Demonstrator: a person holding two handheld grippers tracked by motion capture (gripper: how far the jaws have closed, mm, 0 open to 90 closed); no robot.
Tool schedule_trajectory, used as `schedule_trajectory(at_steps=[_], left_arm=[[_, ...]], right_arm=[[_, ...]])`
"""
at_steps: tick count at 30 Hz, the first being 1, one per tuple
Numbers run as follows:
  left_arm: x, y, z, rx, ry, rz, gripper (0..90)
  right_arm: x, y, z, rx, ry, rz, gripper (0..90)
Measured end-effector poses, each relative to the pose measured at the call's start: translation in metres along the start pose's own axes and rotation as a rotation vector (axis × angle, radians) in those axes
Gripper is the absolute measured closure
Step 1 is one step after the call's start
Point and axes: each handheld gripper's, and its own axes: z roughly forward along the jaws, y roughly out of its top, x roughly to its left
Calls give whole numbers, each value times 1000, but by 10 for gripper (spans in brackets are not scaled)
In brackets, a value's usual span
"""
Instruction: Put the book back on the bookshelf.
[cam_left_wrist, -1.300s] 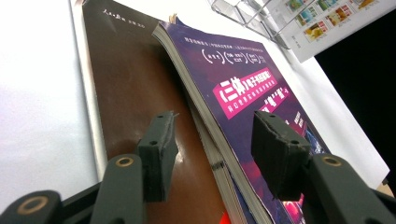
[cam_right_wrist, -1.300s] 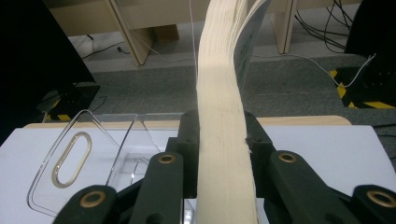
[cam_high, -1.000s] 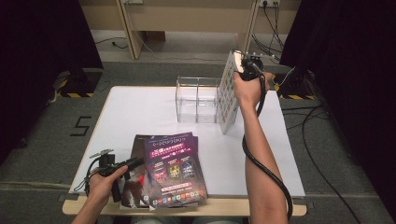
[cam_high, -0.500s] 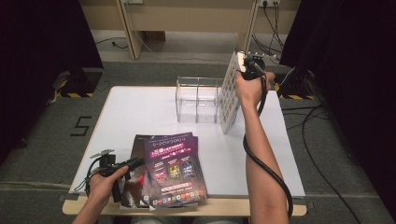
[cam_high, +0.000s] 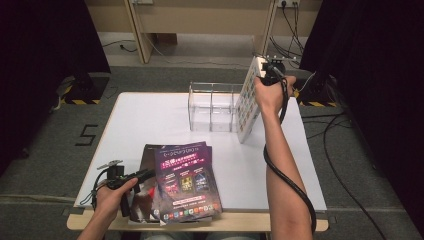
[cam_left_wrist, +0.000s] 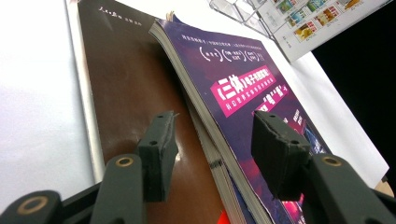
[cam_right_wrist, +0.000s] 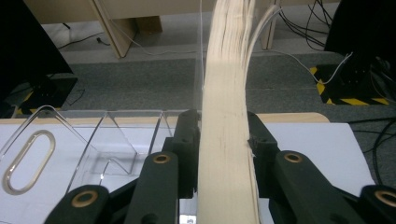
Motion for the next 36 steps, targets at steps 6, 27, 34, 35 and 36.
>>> schedule_trajectory(at_steps=[6,27,34,35,36], left_arm=[[0,0,0,0,0,0,495],[-1,0,1,1,-2,-2,495],[0,0,0,-2,-3,-3,493],[0,0,0,-3,-2,-3,493],[0,0,0,-4,-2,-3,493]], right_arm=[[-6,3,-1,12,3,7,693],[-14,5,7,65,22,41,709],[-7,4,6,45,56,78,740],[-5,4,6,36,63,80,740],[-3,4,7,33,64,80,741]])
